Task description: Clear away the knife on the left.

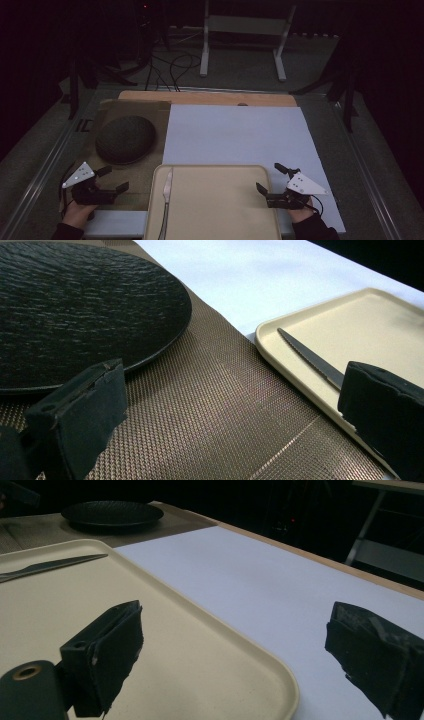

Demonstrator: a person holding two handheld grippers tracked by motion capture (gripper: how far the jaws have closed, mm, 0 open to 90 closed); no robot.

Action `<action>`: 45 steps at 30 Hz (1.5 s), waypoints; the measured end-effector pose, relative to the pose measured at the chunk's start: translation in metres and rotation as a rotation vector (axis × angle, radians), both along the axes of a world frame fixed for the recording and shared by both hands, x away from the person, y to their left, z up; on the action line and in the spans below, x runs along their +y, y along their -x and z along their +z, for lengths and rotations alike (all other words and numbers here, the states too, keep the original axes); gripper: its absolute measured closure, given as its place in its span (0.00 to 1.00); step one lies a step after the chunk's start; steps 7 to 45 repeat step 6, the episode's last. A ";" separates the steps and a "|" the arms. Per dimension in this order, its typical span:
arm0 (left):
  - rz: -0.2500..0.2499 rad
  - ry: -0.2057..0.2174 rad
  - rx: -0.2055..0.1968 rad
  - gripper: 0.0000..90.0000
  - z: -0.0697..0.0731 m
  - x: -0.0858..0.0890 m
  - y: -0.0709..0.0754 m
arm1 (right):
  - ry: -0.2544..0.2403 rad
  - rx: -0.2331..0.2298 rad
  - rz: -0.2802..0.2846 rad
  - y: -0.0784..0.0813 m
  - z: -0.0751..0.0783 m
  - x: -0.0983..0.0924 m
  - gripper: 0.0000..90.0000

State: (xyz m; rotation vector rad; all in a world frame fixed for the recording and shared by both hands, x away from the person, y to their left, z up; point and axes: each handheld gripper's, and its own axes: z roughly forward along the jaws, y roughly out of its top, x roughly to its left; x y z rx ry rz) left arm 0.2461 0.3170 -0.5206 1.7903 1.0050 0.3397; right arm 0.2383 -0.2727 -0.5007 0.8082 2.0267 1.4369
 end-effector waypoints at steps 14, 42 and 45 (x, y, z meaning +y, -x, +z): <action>-0.008 0.008 0.001 0.00 -0.001 0.000 0.000 | 0.001 -0.002 -0.004 0.000 0.000 0.000 0.09; -0.008 0.008 0.001 0.00 -0.001 0.000 0.000 | 0.001 -0.002 -0.004 0.000 0.000 0.000 0.09; -0.008 0.008 0.001 0.00 -0.001 0.000 0.000 | 0.001 -0.002 -0.004 0.000 0.000 0.000 0.09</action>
